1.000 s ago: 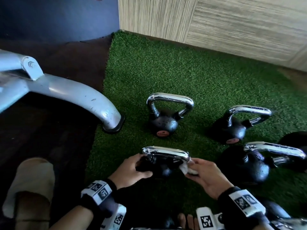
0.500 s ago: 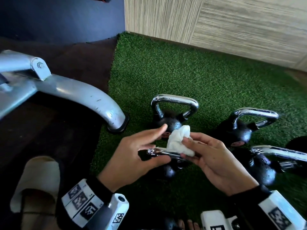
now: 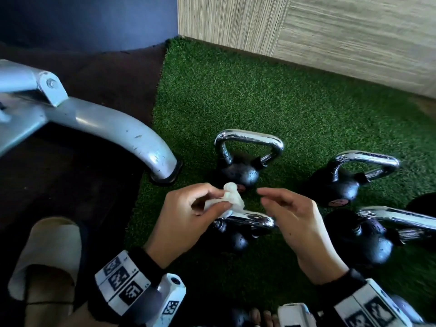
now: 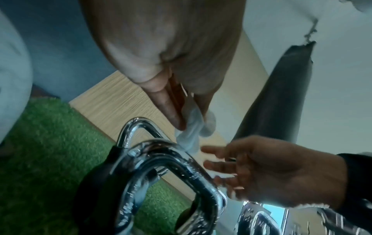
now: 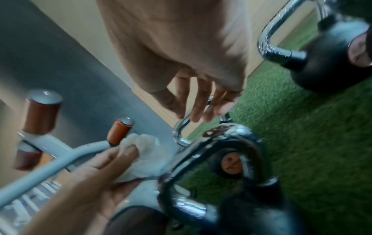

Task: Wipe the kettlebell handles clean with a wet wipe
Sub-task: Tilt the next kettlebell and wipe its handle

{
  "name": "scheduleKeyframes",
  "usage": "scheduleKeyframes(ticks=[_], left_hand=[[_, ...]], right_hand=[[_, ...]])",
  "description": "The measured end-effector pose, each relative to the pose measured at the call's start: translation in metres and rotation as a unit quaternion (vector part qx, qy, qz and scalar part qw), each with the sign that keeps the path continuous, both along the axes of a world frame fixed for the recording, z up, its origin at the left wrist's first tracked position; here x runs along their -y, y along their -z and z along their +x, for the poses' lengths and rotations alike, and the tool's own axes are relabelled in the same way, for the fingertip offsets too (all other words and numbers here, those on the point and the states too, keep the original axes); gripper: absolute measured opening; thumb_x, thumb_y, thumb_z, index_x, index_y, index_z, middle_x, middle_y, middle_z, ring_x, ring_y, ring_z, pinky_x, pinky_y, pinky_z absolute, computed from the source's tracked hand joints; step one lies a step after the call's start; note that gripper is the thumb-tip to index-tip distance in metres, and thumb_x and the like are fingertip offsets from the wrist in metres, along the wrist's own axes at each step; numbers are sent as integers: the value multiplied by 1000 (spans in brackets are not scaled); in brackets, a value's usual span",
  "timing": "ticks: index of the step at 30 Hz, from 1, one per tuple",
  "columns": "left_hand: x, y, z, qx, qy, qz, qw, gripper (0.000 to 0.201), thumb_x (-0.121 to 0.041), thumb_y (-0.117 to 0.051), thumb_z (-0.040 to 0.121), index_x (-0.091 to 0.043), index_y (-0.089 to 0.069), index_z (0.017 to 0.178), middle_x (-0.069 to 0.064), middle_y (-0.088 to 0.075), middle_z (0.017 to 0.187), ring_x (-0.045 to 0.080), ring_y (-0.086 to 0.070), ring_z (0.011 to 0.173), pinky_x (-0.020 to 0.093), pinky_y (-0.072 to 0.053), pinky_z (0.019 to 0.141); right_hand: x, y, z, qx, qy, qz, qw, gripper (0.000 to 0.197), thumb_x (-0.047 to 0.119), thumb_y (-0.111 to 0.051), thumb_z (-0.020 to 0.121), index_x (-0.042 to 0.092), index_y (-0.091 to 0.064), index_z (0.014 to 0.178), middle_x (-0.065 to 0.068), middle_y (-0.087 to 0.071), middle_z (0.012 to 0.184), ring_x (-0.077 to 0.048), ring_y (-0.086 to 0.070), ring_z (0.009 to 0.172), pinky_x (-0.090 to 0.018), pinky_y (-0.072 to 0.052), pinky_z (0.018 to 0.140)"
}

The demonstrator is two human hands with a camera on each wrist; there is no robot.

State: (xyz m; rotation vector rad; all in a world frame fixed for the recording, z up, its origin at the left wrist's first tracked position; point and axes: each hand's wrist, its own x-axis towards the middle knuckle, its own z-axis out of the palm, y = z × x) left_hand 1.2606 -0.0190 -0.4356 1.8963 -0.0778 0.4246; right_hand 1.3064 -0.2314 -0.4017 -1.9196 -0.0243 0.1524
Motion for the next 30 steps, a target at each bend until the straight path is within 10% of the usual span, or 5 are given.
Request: scheduleKeyframes(ticks=[5,10,22,27,30], left_hand=[[0,3,9,-9,39,181,983,18,-20,-77,89,-24,-74,107,-18,-65,94,-4,-62,87,12,-45,81],[7,7,11,7,80,246,966,9,-22,-70,94,-28,-77,99,-15,-56,107,-3,-56,97,6,-41,88],[-11,48,-5,49,-25,103,993,20,-29,-66,95,-14,-80,94,-22,-71,92,-2,-67,87,11,-48,79],[-21,86,-5,-20,-63,-16,998,37,-44,-67,95,-15,-75,74,-7,-65,71,8,-60,65,34,-49,61],[-22,103,-6,-74,-51,-45,995,23,-33,-69,95,-28,-77,74,-16,-57,64,-3,-50,63,20,-42,60]], right_hand=[[33,60,15,-89,-51,-231,968,43,4,-70,70,43,-75,86,9,-76,81,-13,-71,79,-25,-52,64],[27,98,7,-162,-60,-119,978,49,40,-96,54,31,-78,99,9,-80,91,-11,-76,90,-43,-59,92],[26,117,4,-93,-22,-99,991,28,28,-95,66,26,-81,90,13,-80,84,-3,-75,84,-36,-61,86],[26,120,1,-88,-9,-86,992,27,28,-94,67,25,-80,91,13,-80,83,-2,-75,83,-35,-60,87],[27,121,0,-87,-13,-74,993,26,30,-93,69,26,-80,91,13,-80,84,-3,-76,84,-37,-60,87]])
